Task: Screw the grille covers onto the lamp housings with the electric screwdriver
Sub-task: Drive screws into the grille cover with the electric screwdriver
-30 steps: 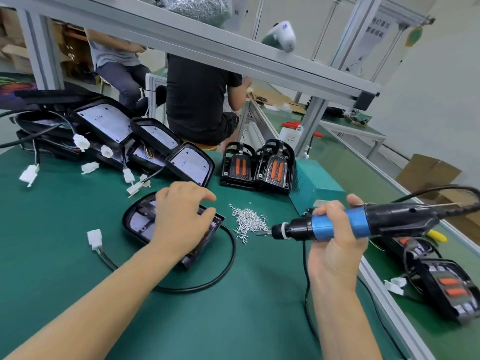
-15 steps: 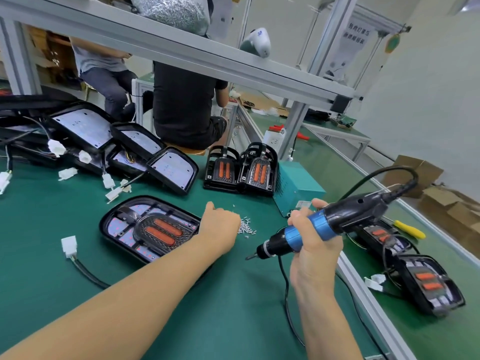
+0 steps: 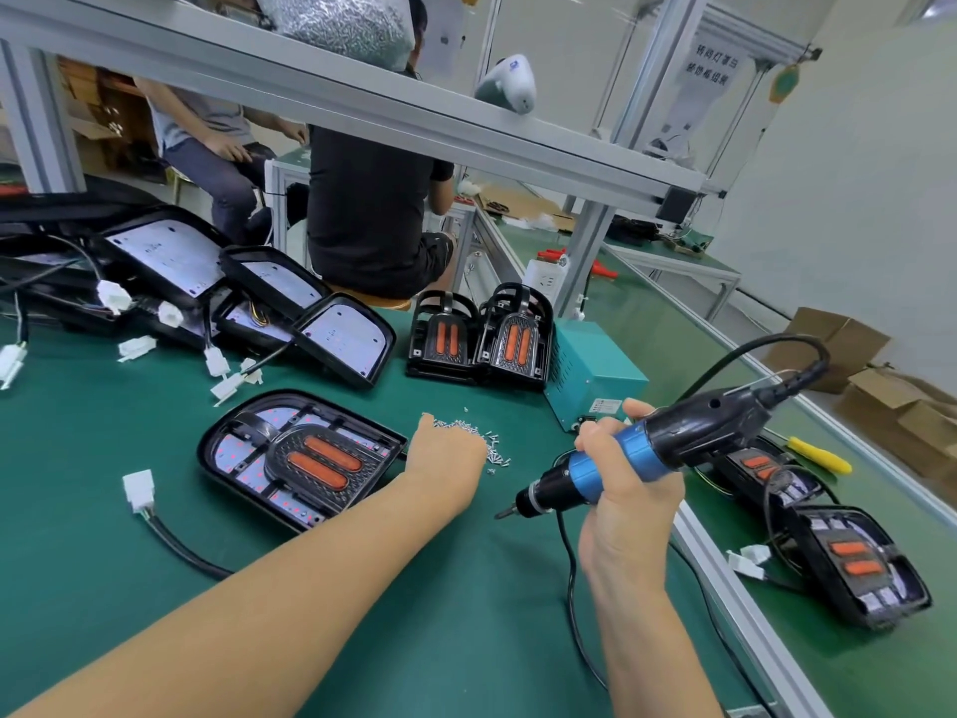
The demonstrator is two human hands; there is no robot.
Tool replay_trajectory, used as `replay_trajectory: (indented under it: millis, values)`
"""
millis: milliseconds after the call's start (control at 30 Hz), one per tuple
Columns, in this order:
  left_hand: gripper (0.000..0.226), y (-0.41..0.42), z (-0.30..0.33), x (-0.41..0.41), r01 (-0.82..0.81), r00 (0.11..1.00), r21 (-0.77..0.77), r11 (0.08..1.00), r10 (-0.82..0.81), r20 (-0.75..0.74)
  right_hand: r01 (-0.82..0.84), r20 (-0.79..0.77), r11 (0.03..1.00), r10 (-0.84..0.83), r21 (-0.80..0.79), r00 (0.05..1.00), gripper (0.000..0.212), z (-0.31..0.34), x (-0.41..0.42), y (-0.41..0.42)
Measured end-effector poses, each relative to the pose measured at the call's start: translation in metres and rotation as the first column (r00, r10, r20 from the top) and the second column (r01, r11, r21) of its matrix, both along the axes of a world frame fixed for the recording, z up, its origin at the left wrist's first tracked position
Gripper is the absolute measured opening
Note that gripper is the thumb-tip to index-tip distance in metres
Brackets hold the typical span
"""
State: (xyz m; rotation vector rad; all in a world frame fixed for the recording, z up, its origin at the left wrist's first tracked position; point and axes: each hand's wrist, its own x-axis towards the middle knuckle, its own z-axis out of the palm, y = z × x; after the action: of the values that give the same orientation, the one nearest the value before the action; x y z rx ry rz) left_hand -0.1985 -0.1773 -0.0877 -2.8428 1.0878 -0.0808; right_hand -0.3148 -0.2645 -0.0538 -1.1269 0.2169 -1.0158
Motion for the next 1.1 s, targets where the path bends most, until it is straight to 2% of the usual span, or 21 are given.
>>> replay_trajectory:
  millis: [100, 200, 267, 367, 433, 467, 533, 600, 700, 767, 867, 1000, 1100]
  values:
    - [0.031, 0.0, -0.002, 0.0, 0.003, 1.0, 0.06, 0.998, -0.005, 0.023, 0.007, 0.002, 1.0, -0.007, 0.01, 1.0, 0.039, -0.001, -0.001, 0.001]
    - [0.013, 0.0, -0.006, 0.002, -0.006, 1.0, 0.096, 0.995, 0.004, 0.024, 0.015, 0.005, 1.0, -0.016, 0.014, 1.0, 0.039, -0.002, -0.001, -0.001]
    - [0.019, 0.0, -0.011, 0.003, -0.013, 0.999, 0.097, 0.995, 0.01, 0.034, 0.023, -0.002, 1.0, -0.023, 0.006, 1.0, 0.039, -0.002, -0.001, -0.002]
    - [0.027, 0.001, -0.012, 0.004, -0.015, 0.998, -0.023, 1.0, 0.016, 0.063, 0.034, -0.008, 0.999, -0.034, -0.006, 0.999, 0.038, -0.001, -0.001, -0.003]
    - [0.02, 0.002, -0.004, 0.003, -0.024, 0.999, -0.218, 0.976, 0.032, 0.032, 0.04, -0.003, 0.999, -0.04, -0.007, 0.999, 0.039, 0.001, -0.001, -0.003]
    - [0.017, 0.004, 0.001, 0.002, -0.047, 0.999, -0.365, 0.93, 0.042, -0.021, 0.042, 0.006, 0.999, -0.042, -0.005, 0.999, 0.038, 0.002, -0.001, -0.003]
    - [0.016, 0.013, 0.013, 0.004, -0.15, 0.976, -0.643, 0.751, 0.01, -0.217, 0.035, 0.033, 0.999, -0.035, -0.002, 0.999, 0.037, 0.007, -0.001, -0.002]
    - [0.015, 0.026, 0.024, 0.008, -0.303, 0.9, -0.784, 0.541, -0.107, -0.422, 0.014, 0.063, 1.0, -0.014, 0.015, 0.998, 0.036, 0.014, -0.001, 0.0]
    - [0.02, 0.053, 0.037, 0.009, -0.547, 0.726, -0.803, 0.235, -0.344, -0.595, -0.054, 0.128, 0.997, 0.046, 0.058, 0.991, 0.035, 0.025, 0.002, 0.005]
    - [0.019, 0.071, 0.04, 0.008, -0.651, 0.651, -0.752, 0.106, -0.432, -0.624, -0.111, 0.182, 0.99, 0.093, 0.089, 0.979, 0.034, 0.033, 0.005, 0.011]
    - [0.012, 0.098, 0.038, 0.003, -0.747, 0.557, -0.665, -0.006, -0.552, -0.621, -0.209, 0.249, 0.97, 0.174, 0.122, 0.953, 0.028, 0.043, 0.009, 0.023]
    - [0.011, 0.128, 0.031, -0.008, -0.847, 0.421, -0.527, -0.07, -0.694, -0.584, -0.364, 0.333, 0.911, 0.289, 0.193, 0.898, 0.027, 0.056, 0.017, 0.04]
    - [0.015, 0.141, 0.029, -0.012, -0.885, 0.359, -0.455, -0.094, -0.761, -0.541, -0.464, 0.397, 0.86, 0.358, 0.213, 0.845, 0.024, 0.064, 0.026, 0.055]
